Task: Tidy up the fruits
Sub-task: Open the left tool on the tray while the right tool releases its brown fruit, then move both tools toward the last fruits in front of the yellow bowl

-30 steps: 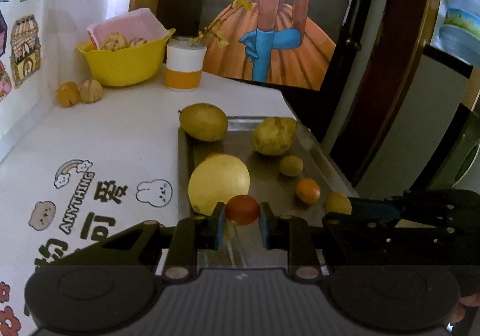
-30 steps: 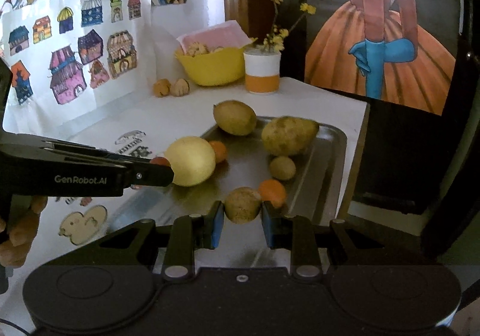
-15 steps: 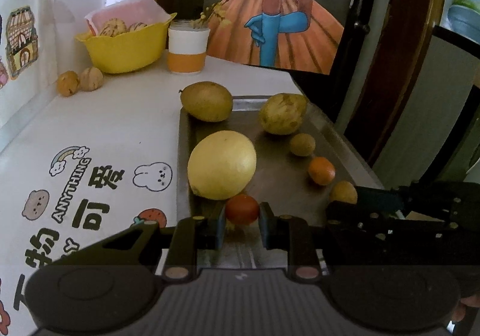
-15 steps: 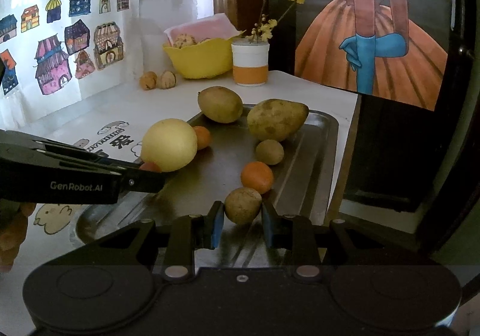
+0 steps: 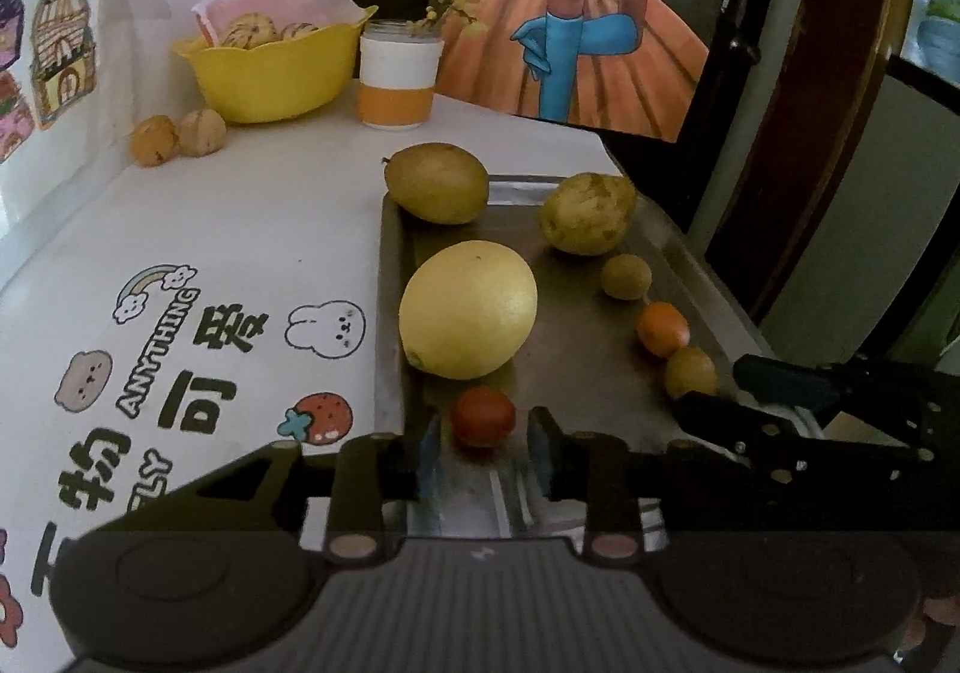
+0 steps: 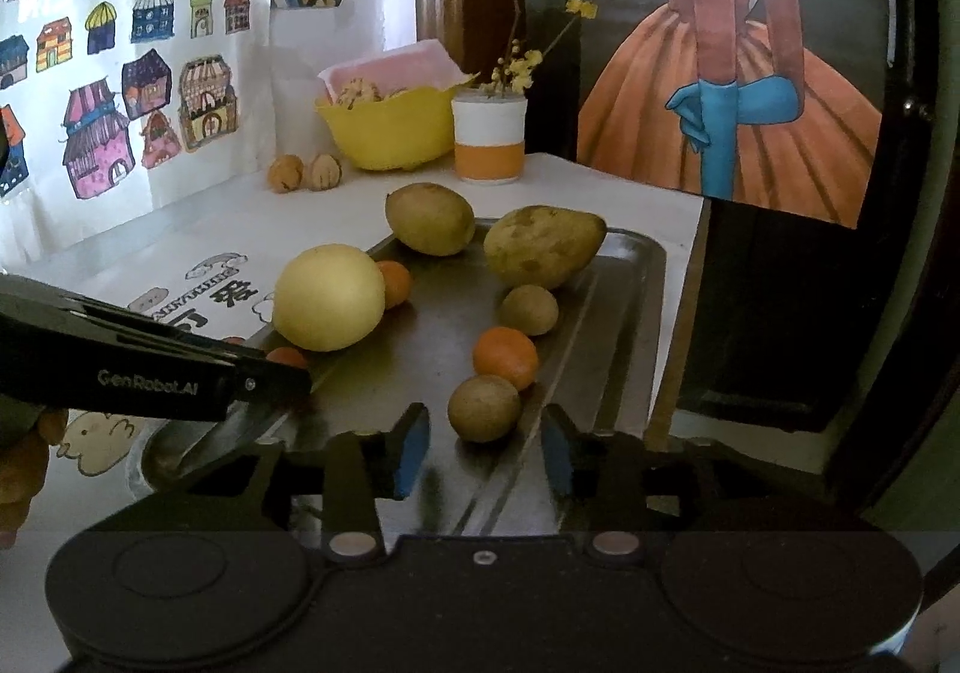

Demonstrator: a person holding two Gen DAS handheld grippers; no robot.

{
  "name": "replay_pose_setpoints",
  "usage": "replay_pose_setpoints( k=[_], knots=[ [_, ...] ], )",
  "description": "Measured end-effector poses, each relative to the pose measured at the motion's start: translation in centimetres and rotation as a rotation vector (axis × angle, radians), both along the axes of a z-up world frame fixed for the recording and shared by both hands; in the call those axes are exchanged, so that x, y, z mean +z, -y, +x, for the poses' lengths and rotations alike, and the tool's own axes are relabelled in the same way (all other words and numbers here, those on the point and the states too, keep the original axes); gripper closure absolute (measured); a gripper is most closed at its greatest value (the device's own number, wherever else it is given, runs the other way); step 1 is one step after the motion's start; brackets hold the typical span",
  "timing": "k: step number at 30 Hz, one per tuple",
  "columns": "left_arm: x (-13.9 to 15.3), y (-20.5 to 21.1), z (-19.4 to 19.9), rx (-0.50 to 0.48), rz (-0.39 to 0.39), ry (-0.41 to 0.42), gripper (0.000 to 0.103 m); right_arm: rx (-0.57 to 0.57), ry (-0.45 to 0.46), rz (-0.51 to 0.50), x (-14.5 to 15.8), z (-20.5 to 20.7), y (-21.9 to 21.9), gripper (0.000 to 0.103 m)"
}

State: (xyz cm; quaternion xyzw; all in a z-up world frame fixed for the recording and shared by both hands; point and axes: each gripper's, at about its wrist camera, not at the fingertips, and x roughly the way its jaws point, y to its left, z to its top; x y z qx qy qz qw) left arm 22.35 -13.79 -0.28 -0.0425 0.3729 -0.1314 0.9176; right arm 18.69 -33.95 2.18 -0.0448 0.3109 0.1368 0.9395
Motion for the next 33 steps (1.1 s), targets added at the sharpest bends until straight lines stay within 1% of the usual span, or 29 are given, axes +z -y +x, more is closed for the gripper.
replay_pose_setpoints(
  k=[1, 2, 3, 4, 6, 8, 9, 11, 12, 13, 14, 18, 22, 26, 30, 33],
  knots=[
    [0.2, -0.2, -0.2, 0.002, -0.011, 0.003, 0.054, -0.003, 0.009, -0.001, 0.2, -0.3, 0.0, 0.051],
    [0.5, -0.3, -0.5, 0.001, -0.025, 0.011, 0.050, -0.007, 0.019, -0.001, 0.5, -0.6, 0.1, 0.047],
    [0.8, -0.4, -0.7, 0.004, -0.032, 0.020, 0.041, -0.010, 0.031, -0.001, 0.8, -0.9, 0.1, 0.045],
    [1.1, -0.5, -1.0, 0.008, -0.035, 0.031, 0.036, -0.013, 0.044, -0.003, 1.1, -1.3, 0.2, 0.041],
    [1.8, -0.9, -1.5, 0.015, -0.042, 0.052, 0.031, -0.022, 0.066, -0.003, 1.8, -2.1, 0.1, 0.035],
    [2.3, -1.4, -1.9, 0.025, -0.055, 0.060, 0.023, -0.034, 0.092, 0.008, 2.6, -2.8, 0.2, 0.026],
    [2.5, -1.7, -2.3, 0.038, -0.066, 0.064, 0.017, -0.041, 0.102, 0.015, 3.0, -3.2, 0.1, 0.023],
    [3.1, -2.3, -2.9, 0.059, -0.090, 0.075, 0.012, -0.049, 0.121, 0.031, 3.6, -4.0, 0.2, 0.014],
    [3.3, -2.7, -3.2, 0.063, -0.099, 0.079, 0.008, -0.053, 0.127, 0.038, 3.9, -4.4, 0.1, 0.012],
    [3.5, -3.0, -3.6, 0.069, -0.103, 0.083, 0.002, -0.057, 0.132, 0.045, 4.2, -4.8, 0.1, 0.007],
    [3.8, -3.3, -4.0, 0.082, -0.102, 0.090, 0.001, -0.058, 0.137, 0.053, 4.4, -5.2, 0.0, 0.001],
    [4.6, -4.4, -5.9, 0.113, -0.089, 0.127, 0.001, -0.068, 0.150, 0.071, 5.5, -7.0, -0.5, 0.001],
    [5.0, -5.2, -8.1, 0.121, -0.057, 0.141, 0.001, -0.084, 0.129, 0.075, 6.2, -9.0, -1.0, 0.001],
    [4.7, -6.1, -10.1, 0.117, -0.047, 0.113, 0.001, -0.092, 0.108, 0.048, 6.5, -11.4, -1.8, 0.001],
    [4.2, -7.4, -12.6, 0.135, -0.051, 0.079, 0.001, -0.082, 0.087, 0.028, 6.7, -13.9, -2.9, 0.001],
    [4.0, -8.3, -14.5, 0.162, -0.023, 0.053, 0.001, -0.074, 0.048, 0.028, 6.7, -15.4, -3.7, 0.001]
  ],
)
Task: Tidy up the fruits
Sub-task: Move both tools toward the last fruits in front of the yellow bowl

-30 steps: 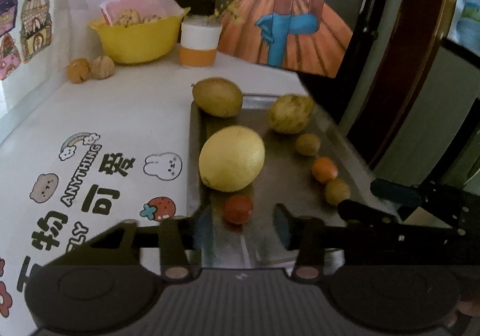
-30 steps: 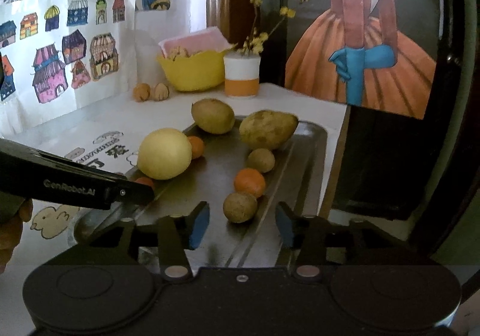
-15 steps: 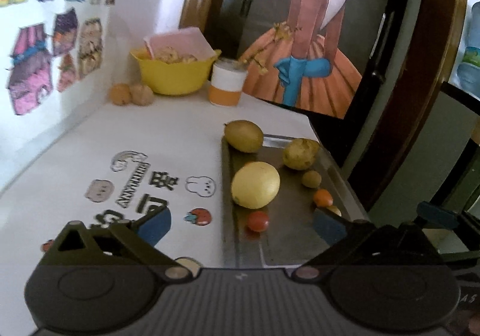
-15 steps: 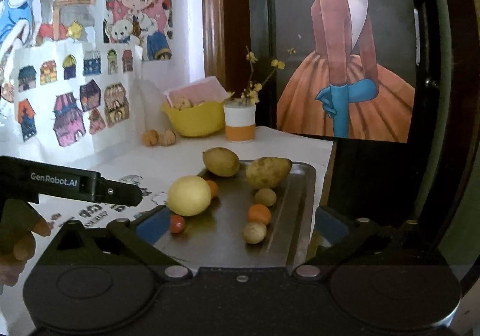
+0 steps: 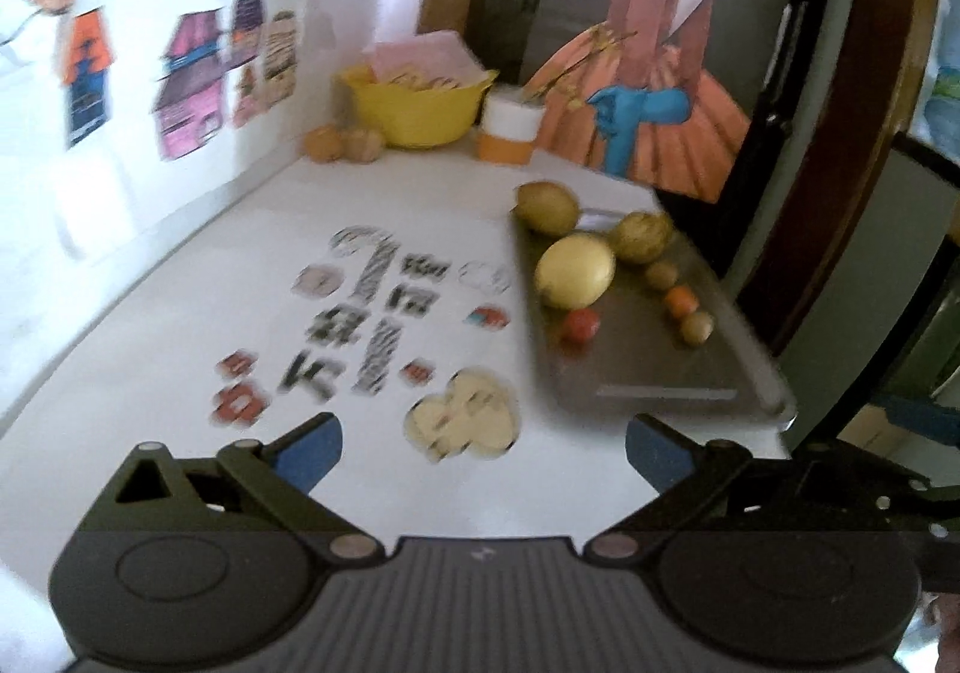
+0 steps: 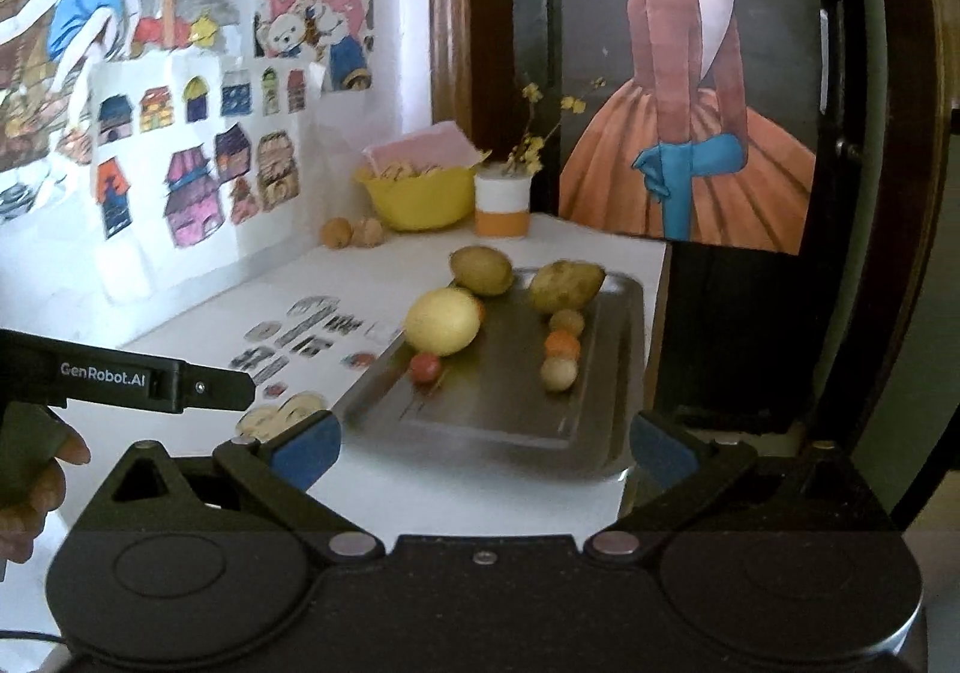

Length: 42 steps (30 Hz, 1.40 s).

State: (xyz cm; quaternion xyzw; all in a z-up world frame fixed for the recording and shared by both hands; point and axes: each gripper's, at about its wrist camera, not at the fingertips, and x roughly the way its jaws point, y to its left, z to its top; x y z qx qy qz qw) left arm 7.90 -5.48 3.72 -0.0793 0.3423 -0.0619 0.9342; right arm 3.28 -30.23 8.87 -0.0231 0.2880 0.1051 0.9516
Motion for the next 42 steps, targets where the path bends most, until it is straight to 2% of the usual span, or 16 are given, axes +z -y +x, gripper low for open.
replay_pose_setpoints(
  k=[3, 7, 10, 13, 16, 21, 24, 29, 34, 39, 42],
  knots=[
    [-0.3, -1.2, -1.6, 0.016, 0.017, -0.036, 0.001, 0.028, -0.069, 0.038, -0.3, -1.4, -0.9, 0.001],
    [-0.3, -3.5, -3.1, 0.016, -0.015, -0.098, 0.001, 0.076, -0.140, 0.048, -0.2, -3.0, -2.6, 0.001],
    [0.8, -5.4, -3.4, 0.027, -0.024, -0.114, 0.001, 0.114, -0.170, 0.046, 0.9, -3.5, -4.0, 0.001],
    [2.6, -6.9, -2.9, 0.033, 0.006, -0.116, 0.001, 0.188, -0.215, 0.067, 3.0, -2.9, -5.3, 0.001],
    [5.0, -8.1, -2.0, 0.035, 0.042, -0.090, 0.000, 0.258, -0.236, 0.056, 6.3, -1.2, -6.3, 0.001],
    [9.2, -9.0, 1.0, 0.063, 0.110, -0.011, 0.001, 0.276, -0.175, 0.004, 13.2, 3.6, -7.8, 0.001],
    [11.7, -9.1, 3.4, 0.055, 0.142, 0.052, 0.000, 0.286, -0.153, 0.015, 16.9, 7.3, -8.3, 0.001],
    [13.8, -8.5, 8.3, 0.047, 0.227, 0.174, 0.000, 0.298, -0.099, 0.024, 20.2, 14.2, -10.2, 0.001],
    [12.6, -7.3, 13.9, 0.065, 0.350, 0.269, 0.000, 0.325, -0.048, 0.086, 18.5, 22.2, -12.1, 0.001],
    [8.8, -5.4, 20.0, -0.015, 0.440, 0.316, 0.000, 0.346, -0.066, 0.235, 12.6, 30.1, -11.5, 0.001],
    [6.3, -4.5, 23.4, -0.052, 0.493, 0.310, 0.000, 0.350, -0.071, 0.266, 8.4, 33.5, -11.3, 0.001]
  ],
)
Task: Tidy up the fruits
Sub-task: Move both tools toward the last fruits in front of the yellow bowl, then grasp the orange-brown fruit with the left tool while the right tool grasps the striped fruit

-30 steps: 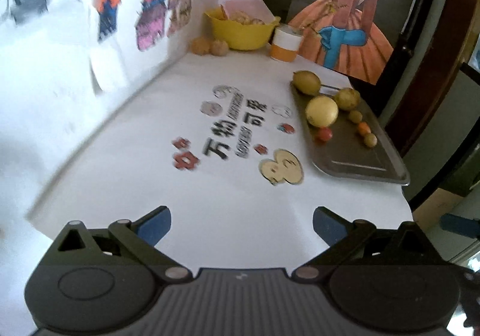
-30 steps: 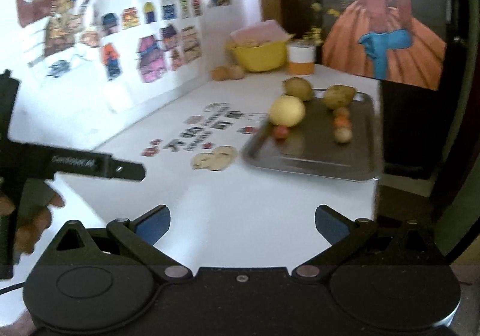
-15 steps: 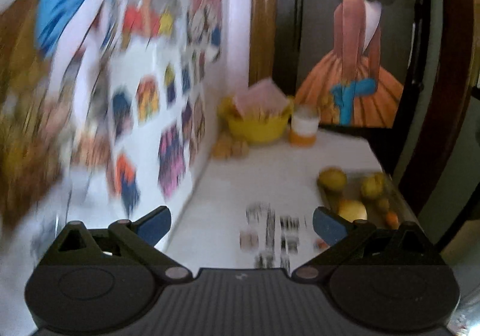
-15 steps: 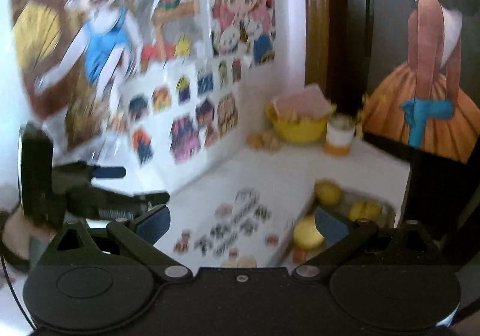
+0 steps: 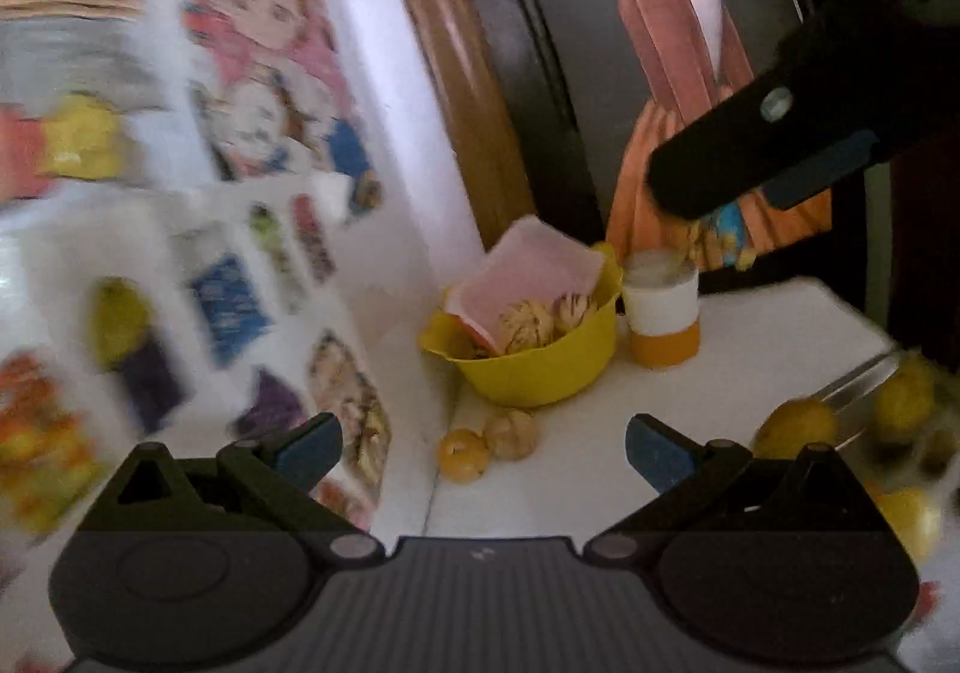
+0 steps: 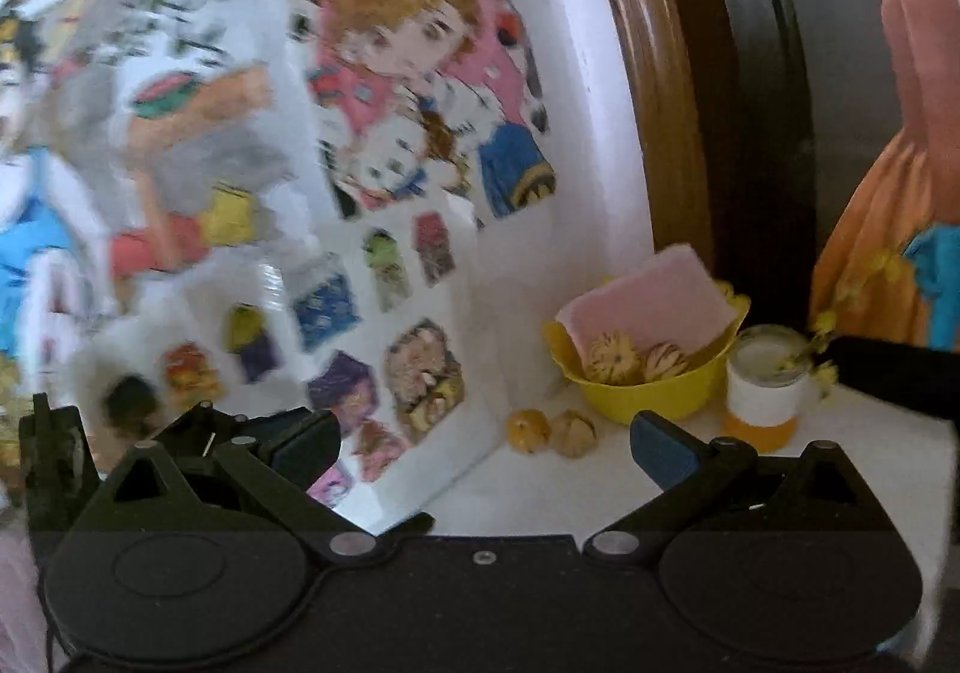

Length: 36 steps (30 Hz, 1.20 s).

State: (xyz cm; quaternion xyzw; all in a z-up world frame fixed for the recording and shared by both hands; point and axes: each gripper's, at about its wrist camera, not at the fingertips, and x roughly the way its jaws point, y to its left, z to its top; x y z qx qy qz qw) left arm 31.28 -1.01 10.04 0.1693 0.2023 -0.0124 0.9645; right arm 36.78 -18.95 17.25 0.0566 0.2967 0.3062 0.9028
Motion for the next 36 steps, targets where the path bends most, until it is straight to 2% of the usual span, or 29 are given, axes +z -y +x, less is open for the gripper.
replay_pose_setpoints(
  k=[3, 7, 11, 18, 27, 35, 36],
  knots=[
    [-2.4, 0.5, 3.2, -0.009, 0.092, -0.024, 0.000, 0.016, -0.012, 0.001, -3.7, 2.8, -0.6, 0.001],
    [-5.3, 0.9, 6.7, -0.024, 0.209, -0.055, 0.000, 0.018, -0.028, 0.020, -6.8, 6.1, -1.2, 0.001],
    [-8.0, 1.2, 9.8, -0.039, 0.309, -0.088, 0.000, -0.024, -0.104, 0.050, -9.9, 9.7, -1.8, 0.006],
    [-10.7, 0.3, 14.2, -0.011, 0.310, -0.137, 0.000, -0.072, -0.256, 0.094, -14.6, 13.8, -2.9, 0.014],
    [-13.2, 0.0, 16.3, 0.011, 0.360, -0.165, 0.001, -0.103, -0.367, 0.162, -17.8, 17.0, -4.7, 0.022],
    [-13.8, -0.4, 17.8, 0.025, 0.396, -0.178, 0.014, -0.112, -0.406, 0.203, -19.1, 18.3, -5.6, 0.033],
    [-13.9, -0.4, 18.0, 0.032, 0.404, -0.182, 0.018, -0.115, -0.411, 0.207, -19.2, 18.5, -5.6, 0.034]
  ],
)
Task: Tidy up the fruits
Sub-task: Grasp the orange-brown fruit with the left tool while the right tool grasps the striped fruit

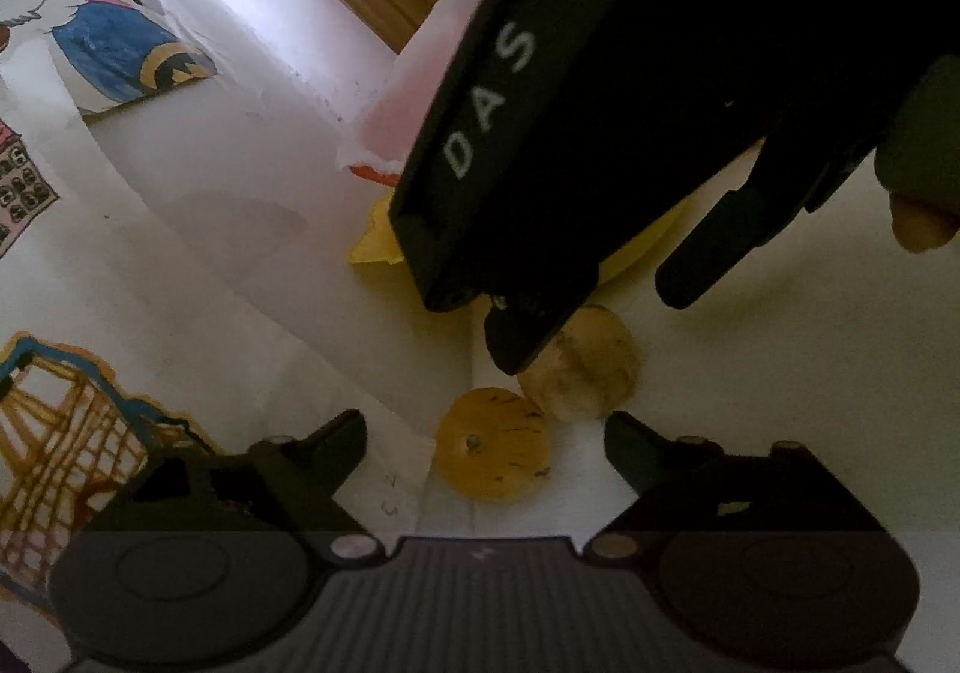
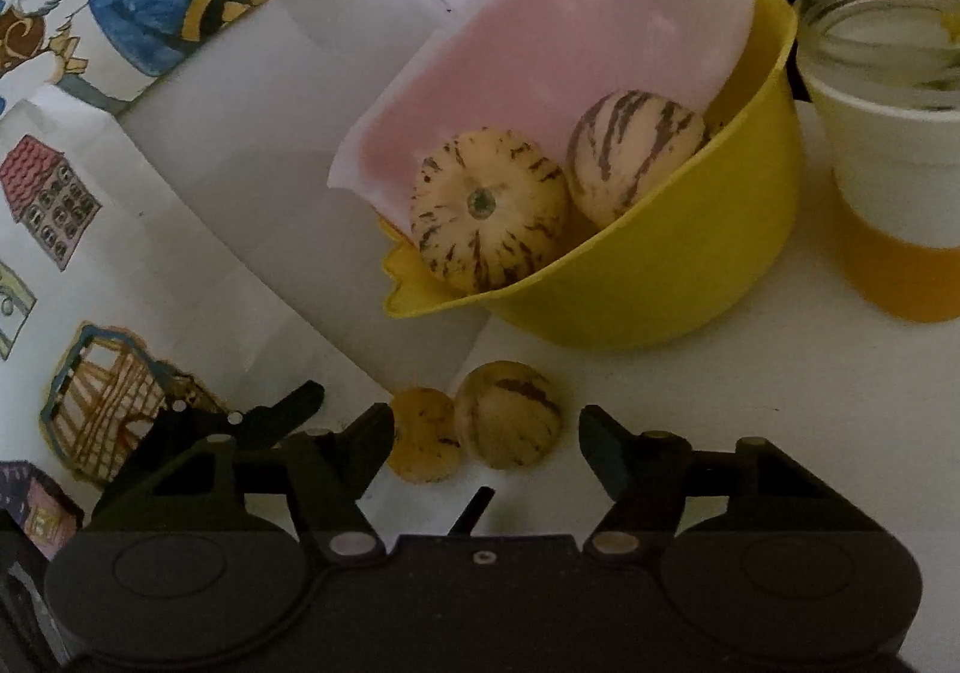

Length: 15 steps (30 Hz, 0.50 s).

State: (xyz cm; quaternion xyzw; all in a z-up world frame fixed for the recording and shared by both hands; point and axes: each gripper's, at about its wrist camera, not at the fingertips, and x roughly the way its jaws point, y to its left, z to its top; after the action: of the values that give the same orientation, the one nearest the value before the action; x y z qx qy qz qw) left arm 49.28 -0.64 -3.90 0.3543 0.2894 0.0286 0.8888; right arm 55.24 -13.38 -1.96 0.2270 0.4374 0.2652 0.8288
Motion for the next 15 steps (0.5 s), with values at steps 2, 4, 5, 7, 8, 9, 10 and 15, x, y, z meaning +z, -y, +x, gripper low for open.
replay_pose_setpoints(
  k=[2, 4, 5, 7, 8, 9, 10, 15],
  knots=[
    [-0.4, 0.0, 0.5, 0.014, 0.023, -0.004, 0.023, -0.002, -0.014, 0.009, -0.3, 0.3, -0.2, 0.037],
    [-0.9, -0.1, 0.9, 0.023, 0.044, -0.003, 0.032, -0.003, -0.021, 0.013, -0.6, 0.6, -0.3, 0.039],
    [-1.0, -0.2, 1.1, 0.028, 0.048, -0.007, 0.033, -0.002, -0.024, 0.013, -0.8, 0.7, -0.4, 0.040],
    [-1.3, -0.4, 1.3, 0.027, 0.047, -0.014, 0.036, 0.001, -0.035, 0.017, -1.2, 0.8, -0.6, 0.042],
    [-1.5, -0.4, 1.4, 0.027, 0.048, -0.018, 0.037, -0.003, -0.038, 0.015, -1.4, 0.8, -0.7, 0.042],
    [-1.6, -0.5, 1.4, 0.027, 0.051, -0.021, 0.038, -0.003, -0.039, 0.011, -1.6, 0.8, -0.9, 0.042],
    [-1.7, -0.6, 1.6, 0.027, 0.054, -0.017, 0.039, -0.004, -0.041, 0.007, -1.9, 0.9, -1.0, 0.042],
    [-2.1, -0.8, 2.0, 0.027, 0.021, -0.036, 0.056, -0.021, -0.049, -0.011, -2.5, 1.0, -1.1, 0.057]
  ],
)
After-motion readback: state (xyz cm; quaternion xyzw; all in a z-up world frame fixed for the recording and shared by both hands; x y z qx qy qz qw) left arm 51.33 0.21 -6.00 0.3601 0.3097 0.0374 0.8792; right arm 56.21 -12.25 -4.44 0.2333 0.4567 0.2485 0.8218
